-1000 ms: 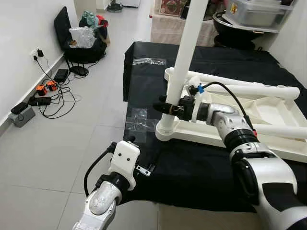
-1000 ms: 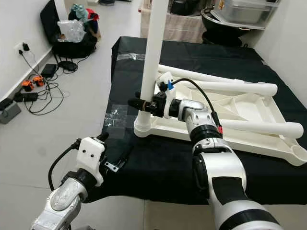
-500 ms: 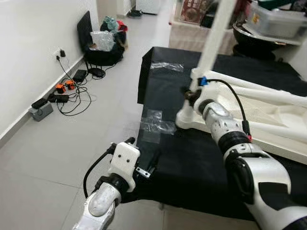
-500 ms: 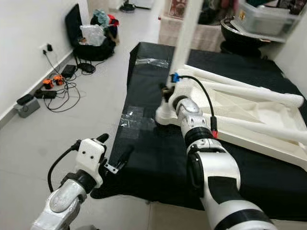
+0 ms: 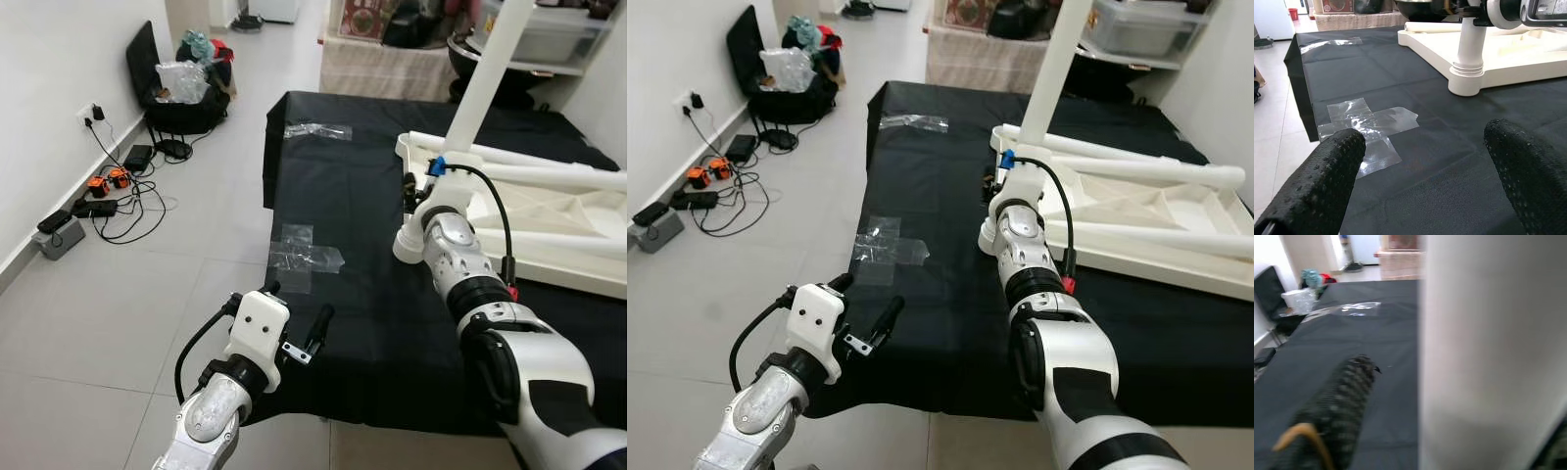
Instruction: Building children table
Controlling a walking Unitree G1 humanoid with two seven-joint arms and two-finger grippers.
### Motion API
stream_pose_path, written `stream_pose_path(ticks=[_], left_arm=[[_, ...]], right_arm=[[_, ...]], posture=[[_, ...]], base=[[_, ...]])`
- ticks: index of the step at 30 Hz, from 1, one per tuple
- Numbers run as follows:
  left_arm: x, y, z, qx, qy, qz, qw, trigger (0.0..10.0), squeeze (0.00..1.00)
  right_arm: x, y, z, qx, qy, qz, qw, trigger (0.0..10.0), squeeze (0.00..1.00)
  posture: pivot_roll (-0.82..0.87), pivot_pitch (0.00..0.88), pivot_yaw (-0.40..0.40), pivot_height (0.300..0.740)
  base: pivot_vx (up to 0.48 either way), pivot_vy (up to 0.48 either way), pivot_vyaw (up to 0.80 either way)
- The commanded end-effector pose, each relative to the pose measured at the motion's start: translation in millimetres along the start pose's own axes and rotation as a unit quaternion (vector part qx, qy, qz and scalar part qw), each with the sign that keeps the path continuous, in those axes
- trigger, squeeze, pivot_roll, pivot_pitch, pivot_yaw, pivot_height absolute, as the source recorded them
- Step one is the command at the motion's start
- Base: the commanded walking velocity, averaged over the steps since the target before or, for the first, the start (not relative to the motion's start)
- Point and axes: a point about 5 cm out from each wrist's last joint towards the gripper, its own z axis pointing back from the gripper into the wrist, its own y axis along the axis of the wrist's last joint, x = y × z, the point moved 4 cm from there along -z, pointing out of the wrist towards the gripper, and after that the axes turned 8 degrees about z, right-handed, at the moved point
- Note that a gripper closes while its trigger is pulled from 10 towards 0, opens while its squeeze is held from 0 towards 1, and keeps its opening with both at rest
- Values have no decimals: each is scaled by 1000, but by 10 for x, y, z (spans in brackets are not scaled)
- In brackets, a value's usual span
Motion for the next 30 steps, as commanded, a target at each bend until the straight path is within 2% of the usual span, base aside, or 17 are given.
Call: stream_pose_path(ticks=[1,2,4,5,6,8,9,10,12,13,14,15,17,18,26,29,30], left_arm=[[15,-20,-7,-2,-3,0,1000,10000,0],[13,-19,-9,-2,-3,0,1000,10000,0],[16,-18,-9,-1,-2,0,1000,10000,0],[15,-18,-9,-1,-2,1,1000,10000,0],[15,-18,-9,-1,-2,1,1000,10000,0],[15,-19,-10,-1,-3,1,1000,10000,0],[15,-19,-10,-1,-3,1,1000,10000,0],[15,-18,-10,-1,-3,1,1000,10000,0],[15,-18,-10,-1,-3,1,1000,10000,0],[14,-18,-10,-1,-2,1,1000,10000,0],[14,-18,-10,-1,-2,1,1000,10000,0],[14,-17,-10,-1,-2,0,1000,10000,0],[14,-17,-10,-1,-2,0,1000,10000,0],[14,-19,-9,-1,-2,0,1000,10000,0],[14,-18,-3,-1,-2,-1,1000,10000,0],[12,-18,1,-1,-2,-1,1000,10000,0],[12,-18,1,-1,-2,-1,1000,10000,0]], right_arm=[[-127,26,-8,3,39,21,999,10000,812],[-191,-25,5,-9,78,25,997,10000,0],[-319,-227,96,-48,196,53,978,10000,0],[-357,-293,165,-59,258,51,963,10000,0],[-357,-293,165,-59,258,51,963,10000,0],[-398,-337,273,-65,342,40,937,10000,0],[-398,-337,273,-65,342,40,937,10000,0],[-416,-326,355,-61,399,29,915,10000,0],[-416,-326,355,-61,399,29,915,10000,0],[-423,-307,440,-55,451,23,891,10000,0],[-423,-307,440,-55,451,23,891,10000,0],[-422,-289,514,-55,493,14,868,10000,0],[-422,-289,514,-55,493,14,868,10000,0],[-423,-265,559,-50,519,12,853,10000,0],[-492,-209,564,-33,530,15,847,10000,0],[-662,-106,507,0,510,1,860,10000,0],[-662,-106,507,0,510,1,860,10000,0]], posture=[[87,19,-107,740],[86,21,-106,740],[83,21,-106,740],[83,21,-107,740],[83,21,-107,740],[80,23,-106,740],[80,23,-106,740],[82,23,-107,740],[82,23,-107,740],[82,23,-107,740],[82,23,-107,740],[82,23,-107,740],[82,23,-107,740],[88,19,-107,740],[95,22,-107,740],[91,23,-101,740],[91,23,-101,740]], base=[[0,0,0],[0,0,0],[0,0,0],[0,0,0],[0,0,0],[0,0,0],[0,0,0],[0,0,0],[0,0,0],[0,0,0],[0,0,0],[0,0,0],[0,0,0],[0,0,0],[0,0,0],[0,0,0],[0,0,0]])
